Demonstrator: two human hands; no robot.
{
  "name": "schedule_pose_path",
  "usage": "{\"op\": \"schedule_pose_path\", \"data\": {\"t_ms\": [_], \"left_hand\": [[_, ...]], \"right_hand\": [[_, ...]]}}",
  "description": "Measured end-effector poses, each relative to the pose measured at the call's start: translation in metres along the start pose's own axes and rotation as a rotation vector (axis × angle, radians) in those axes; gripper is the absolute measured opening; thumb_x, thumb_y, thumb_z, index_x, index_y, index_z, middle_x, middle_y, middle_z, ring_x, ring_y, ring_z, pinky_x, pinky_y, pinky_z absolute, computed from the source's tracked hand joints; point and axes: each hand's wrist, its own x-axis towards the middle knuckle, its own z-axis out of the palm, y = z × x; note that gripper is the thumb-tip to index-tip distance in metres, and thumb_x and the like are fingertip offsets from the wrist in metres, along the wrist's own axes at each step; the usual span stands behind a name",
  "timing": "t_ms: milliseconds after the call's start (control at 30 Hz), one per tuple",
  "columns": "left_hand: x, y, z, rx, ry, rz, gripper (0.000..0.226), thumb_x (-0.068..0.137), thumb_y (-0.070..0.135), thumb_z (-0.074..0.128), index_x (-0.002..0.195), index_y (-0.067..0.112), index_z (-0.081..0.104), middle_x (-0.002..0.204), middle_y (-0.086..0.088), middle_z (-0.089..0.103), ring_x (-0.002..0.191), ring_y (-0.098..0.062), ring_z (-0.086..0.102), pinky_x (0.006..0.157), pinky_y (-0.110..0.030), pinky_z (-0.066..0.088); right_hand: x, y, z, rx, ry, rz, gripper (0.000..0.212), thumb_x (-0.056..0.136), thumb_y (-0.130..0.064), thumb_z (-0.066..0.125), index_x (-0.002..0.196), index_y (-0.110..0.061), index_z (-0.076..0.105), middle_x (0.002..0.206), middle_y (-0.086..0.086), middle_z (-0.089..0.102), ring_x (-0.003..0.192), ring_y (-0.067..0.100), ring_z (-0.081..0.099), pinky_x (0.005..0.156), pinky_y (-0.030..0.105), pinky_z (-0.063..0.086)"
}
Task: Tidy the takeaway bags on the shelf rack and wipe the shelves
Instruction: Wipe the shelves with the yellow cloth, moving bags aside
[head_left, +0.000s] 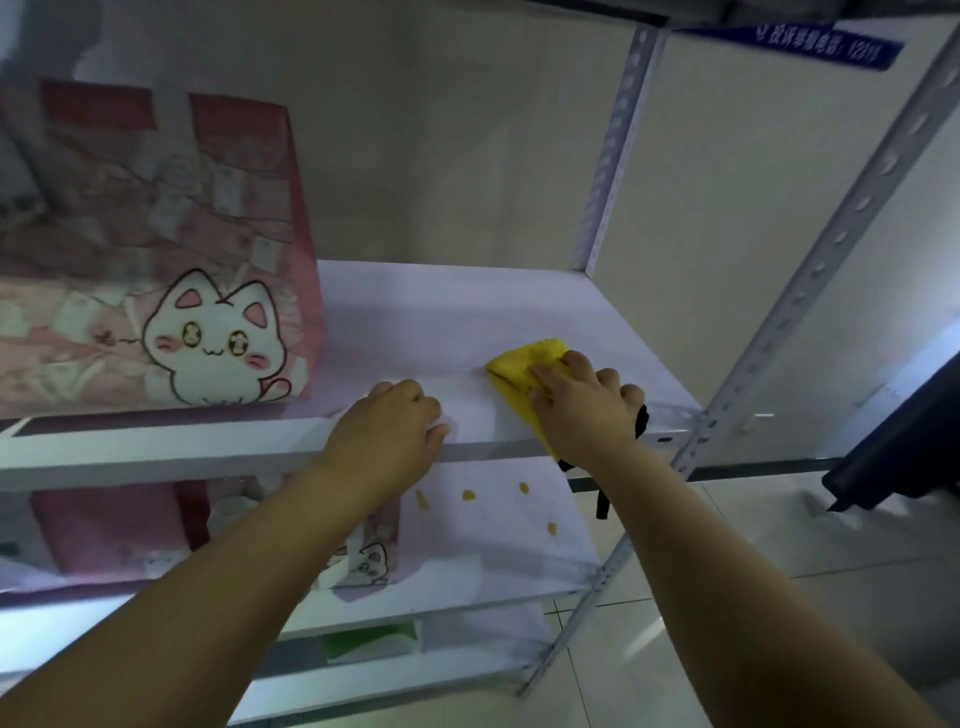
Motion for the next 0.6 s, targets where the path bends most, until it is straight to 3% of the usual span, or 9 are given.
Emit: {"op": "schedule_pose_path", "data": {"t_ms": [100, 200, 333, 467, 600], "left_hand": [[-0.022, -0.003, -0.015, -0.043, -0.001, -0.02, 0.028, 0.093, 0.034, 0.046, 0.104, 0.015, 0.063, 0.103, -0.003, 0.054, 0.099, -0.023, 0.049, 0.081, -0.037, 0.045], [-0.048, -0.013, -0.031, -0.13, 0.047, -0.065, 0.027, 0.091, 0.035, 0.05, 0.109, 0.02, 0.063, 0.104, 0.001, 0.055, 0.097, -0.019, 0.052, 0.08, -0.037, 0.046], [-0.086, -0.035, -0.049, -0.169, 0.127, -0.135, 0.025, 0.089, 0.038, 0.054, 0.104, 0.021, 0.065, 0.103, 0.002, 0.058, 0.094, -0.017, 0.053, 0.078, -0.034, 0.044], [-0.117, -0.061, -0.069, -0.175, 0.192, -0.184, 0.025, 0.088, 0.035, 0.058, 0.102, 0.018, 0.067, 0.102, 0.0, 0.061, 0.093, -0.02, 0.056, 0.078, -0.033, 0.046], [-0.139, -0.087, -0.086, -0.152, 0.287, -0.271, 0.028, 0.087, 0.035, 0.061, 0.109, 0.019, 0.065, 0.105, 0.002, 0.063, 0.094, -0.017, 0.058, 0.078, -0.029, 0.046]], "right_hand": [[-0.007, -0.009, -0.016, 0.04, -0.071, 0.038, 0.042, 0.094, -0.04, 0.036, 0.136, -0.04, 0.036, 0.149, -0.002, 0.026, 0.125, 0.033, 0.03, 0.099, 0.048, 0.021], [-0.018, -0.025, -0.032, 0.117, 0.042, 0.067, 0.046, 0.091, -0.04, 0.044, 0.136, -0.032, 0.04, 0.146, 0.001, 0.033, 0.127, 0.032, 0.03, 0.098, 0.047, 0.026], [-0.042, -0.061, -0.041, 0.434, 0.226, -0.07, 0.038, 0.089, -0.035, 0.054, 0.125, -0.022, 0.056, 0.129, 0.008, 0.052, 0.115, 0.032, 0.045, 0.093, 0.04, 0.039], [-0.061, -0.103, -0.04, 0.62, 0.253, -0.186, 0.029, 0.088, -0.033, 0.058, 0.114, -0.021, 0.061, 0.115, 0.001, 0.059, 0.1, 0.02, 0.057, 0.081, 0.03, 0.045], [-0.068, -0.137, -0.034, 0.679, 0.231, -0.282, 0.025, 0.088, -0.032, 0.059, 0.11, -0.02, 0.063, 0.108, -0.003, 0.063, 0.086, 0.014, 0.059, 0.077, 0.028, 0.046]]}}
